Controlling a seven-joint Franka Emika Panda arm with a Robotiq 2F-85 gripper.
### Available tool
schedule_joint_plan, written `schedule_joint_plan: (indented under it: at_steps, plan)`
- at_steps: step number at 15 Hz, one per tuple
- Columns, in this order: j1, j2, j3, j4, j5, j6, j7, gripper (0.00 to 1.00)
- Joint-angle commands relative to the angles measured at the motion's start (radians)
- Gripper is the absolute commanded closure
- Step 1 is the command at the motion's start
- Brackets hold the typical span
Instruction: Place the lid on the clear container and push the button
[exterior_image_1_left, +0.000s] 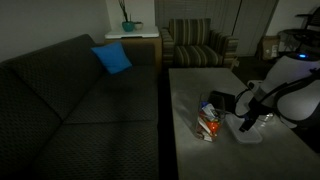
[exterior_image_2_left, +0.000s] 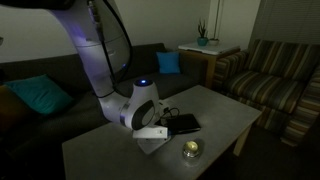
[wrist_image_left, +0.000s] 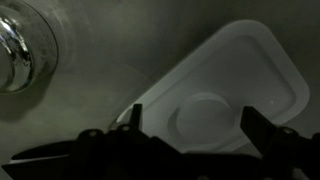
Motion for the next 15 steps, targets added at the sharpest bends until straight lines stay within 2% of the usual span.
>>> schedule_joint_plan:
  at_steps: [1,6,9,15]
  plan:
    - [-0.034,-0.004,0.041,-0.018,-0.001,-0.041,-0.020,0.00]
    - [-0.047,0.003,0.071,-0.016,0.004,-0.062,-0.027,0.00]
    - [-0.041,0.011,0.065,-0.008,0.006,-0.056,-0.021,0.00]
    - [-0.039,0.013,0.060,0.001,0.006,-0.047,-0.019,0.44]
